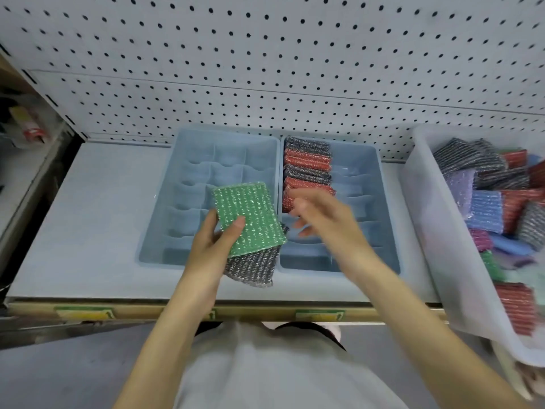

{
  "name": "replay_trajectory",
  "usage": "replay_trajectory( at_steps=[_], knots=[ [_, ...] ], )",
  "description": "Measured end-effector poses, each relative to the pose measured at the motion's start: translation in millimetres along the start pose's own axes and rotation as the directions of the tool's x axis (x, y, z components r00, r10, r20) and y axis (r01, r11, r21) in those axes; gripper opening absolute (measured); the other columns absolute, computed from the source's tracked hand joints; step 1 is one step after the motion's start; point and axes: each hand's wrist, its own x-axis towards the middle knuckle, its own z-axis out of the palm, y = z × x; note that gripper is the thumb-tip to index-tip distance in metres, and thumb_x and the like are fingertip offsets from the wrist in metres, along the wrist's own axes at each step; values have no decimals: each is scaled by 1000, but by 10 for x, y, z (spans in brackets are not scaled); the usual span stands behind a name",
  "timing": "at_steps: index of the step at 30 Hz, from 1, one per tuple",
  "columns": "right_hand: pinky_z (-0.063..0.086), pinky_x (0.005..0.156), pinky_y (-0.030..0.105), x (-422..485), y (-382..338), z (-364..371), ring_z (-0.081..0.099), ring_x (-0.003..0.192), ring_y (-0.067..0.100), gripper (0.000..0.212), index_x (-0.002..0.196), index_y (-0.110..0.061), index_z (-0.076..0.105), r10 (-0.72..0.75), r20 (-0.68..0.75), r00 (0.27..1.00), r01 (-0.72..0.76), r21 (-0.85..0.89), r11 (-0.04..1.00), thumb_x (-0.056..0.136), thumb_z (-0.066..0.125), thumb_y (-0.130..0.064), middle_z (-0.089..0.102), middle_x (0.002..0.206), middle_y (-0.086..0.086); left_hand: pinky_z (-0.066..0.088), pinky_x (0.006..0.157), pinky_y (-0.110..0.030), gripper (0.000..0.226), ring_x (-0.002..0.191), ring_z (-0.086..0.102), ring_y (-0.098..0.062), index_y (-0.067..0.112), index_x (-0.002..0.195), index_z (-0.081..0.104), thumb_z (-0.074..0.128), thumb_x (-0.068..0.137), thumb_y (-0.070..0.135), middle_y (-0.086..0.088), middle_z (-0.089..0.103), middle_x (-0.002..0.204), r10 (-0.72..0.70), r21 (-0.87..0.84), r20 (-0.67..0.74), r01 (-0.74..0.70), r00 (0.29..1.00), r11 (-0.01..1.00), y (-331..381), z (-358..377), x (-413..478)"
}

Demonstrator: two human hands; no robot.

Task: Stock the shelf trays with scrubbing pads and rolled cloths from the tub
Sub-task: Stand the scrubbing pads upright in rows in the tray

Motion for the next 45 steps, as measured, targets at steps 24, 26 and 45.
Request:
replay_trajectory(
  at_steps=[24,26,45],
  knots=[
    [54,48,32,453,732,-472,67,75,22,54,106,-19,65,-680,207,703,474,-849,232,64,75,13,69,101,2,56,58,-23,15,70,68,-12,9,102,61,61,87,6,-7,70,91,-60,-115,-94,49,994,992,-144,-260,-107],
    [56,53,30,487,694,-458,68,81,21,47,100,-16,71,-714,259,650,536,-822,190,64,75,14,70,100,2,56,58,-24,20,71,69,-13,8,106,61,61,86,8,-8,70,92,-55,-103,-100,44,994,994,-144,-278,-132],
    [44,85,19,155,327,-337,54,94,9,15,105,-28,65,-228,-207,951,168,-271,948,93,56,-27,57,100,-6,53,73,-32,18,82,67,-16,16,108,65,59,91,15,-6,71,95,-35,21,-109,37,993,999,-226,6,-210]
  ],
)
